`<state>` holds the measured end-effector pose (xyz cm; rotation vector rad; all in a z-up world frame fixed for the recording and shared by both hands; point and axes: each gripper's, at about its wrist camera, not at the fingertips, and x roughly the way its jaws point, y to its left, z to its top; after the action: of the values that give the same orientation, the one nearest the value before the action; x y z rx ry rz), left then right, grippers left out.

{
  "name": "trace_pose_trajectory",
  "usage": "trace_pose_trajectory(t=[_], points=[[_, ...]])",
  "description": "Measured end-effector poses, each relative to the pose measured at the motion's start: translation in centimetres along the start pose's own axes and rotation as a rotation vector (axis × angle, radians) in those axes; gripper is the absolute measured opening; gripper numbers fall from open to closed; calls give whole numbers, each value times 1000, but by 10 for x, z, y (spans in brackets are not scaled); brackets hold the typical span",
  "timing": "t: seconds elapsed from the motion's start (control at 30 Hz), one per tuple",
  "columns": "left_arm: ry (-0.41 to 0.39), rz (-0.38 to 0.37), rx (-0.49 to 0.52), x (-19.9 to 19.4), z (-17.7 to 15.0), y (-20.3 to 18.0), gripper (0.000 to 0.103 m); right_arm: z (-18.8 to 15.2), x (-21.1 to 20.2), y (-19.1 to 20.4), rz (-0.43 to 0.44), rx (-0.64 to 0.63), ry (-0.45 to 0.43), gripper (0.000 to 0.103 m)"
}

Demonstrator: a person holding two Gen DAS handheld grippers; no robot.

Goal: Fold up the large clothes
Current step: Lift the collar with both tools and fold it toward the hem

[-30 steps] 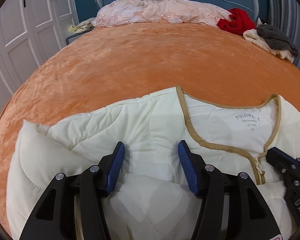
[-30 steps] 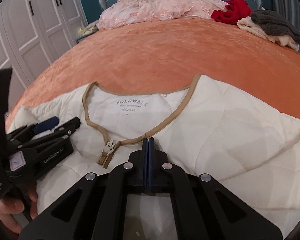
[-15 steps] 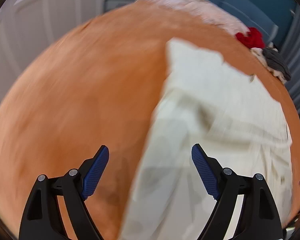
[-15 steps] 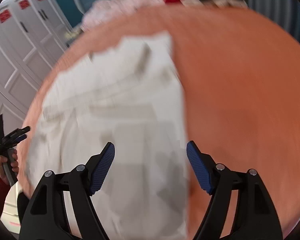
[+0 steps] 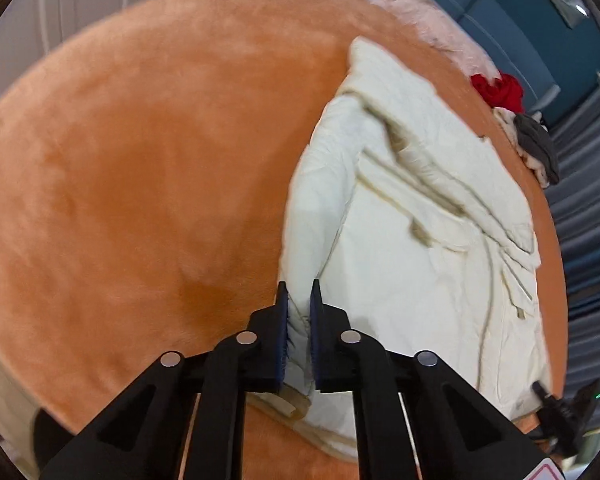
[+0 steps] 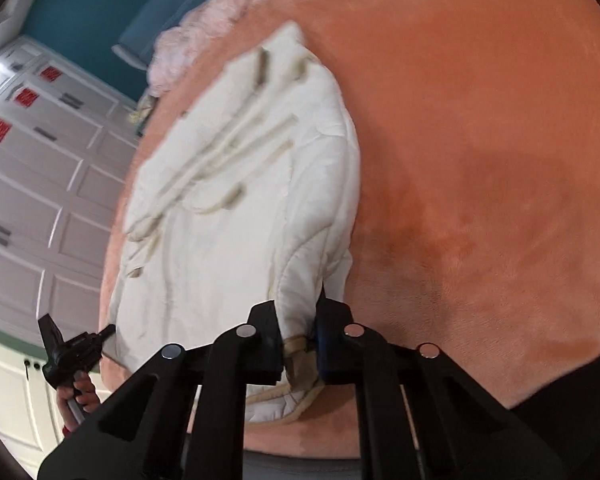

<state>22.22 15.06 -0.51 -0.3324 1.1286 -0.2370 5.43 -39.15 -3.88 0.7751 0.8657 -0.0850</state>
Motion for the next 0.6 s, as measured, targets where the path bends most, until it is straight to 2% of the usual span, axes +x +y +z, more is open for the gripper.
trace_pose_trajectory(t=[0.07,0.13,0.23,0.3,0.37,0.4,0.47,0.53,0.6], points=[[-34,-16,60,-31,-8,-4,6,-5,-26,13,16,-58,0,6],[-32,-19,103,-57,-21,-7,5,-16,-53,21,15,-126,44,6],[21,2,179,-105,-60,-1,5,-49,-94,25,4,-224,171,6],[75,5,177,-137,-92,12,5,-74,-121,22,-6,-244,275,6],[120,1,124,-168,-120,26,5,-98,-152,20,-12,-231,353,6],[123,0,104,-179,-127,29,5,-100,-161,23,-8,-223,358,6],[98,-2,75,-198,-134,28,5,-95,-179,37,-3,-254,313,6],[58,-18,73,-202,-124,18,5,-73,-186,56,20,-293,214,6],[-28,-30,105,-201,-101,0,5,-44,-182,71,46,-319,97,6]])
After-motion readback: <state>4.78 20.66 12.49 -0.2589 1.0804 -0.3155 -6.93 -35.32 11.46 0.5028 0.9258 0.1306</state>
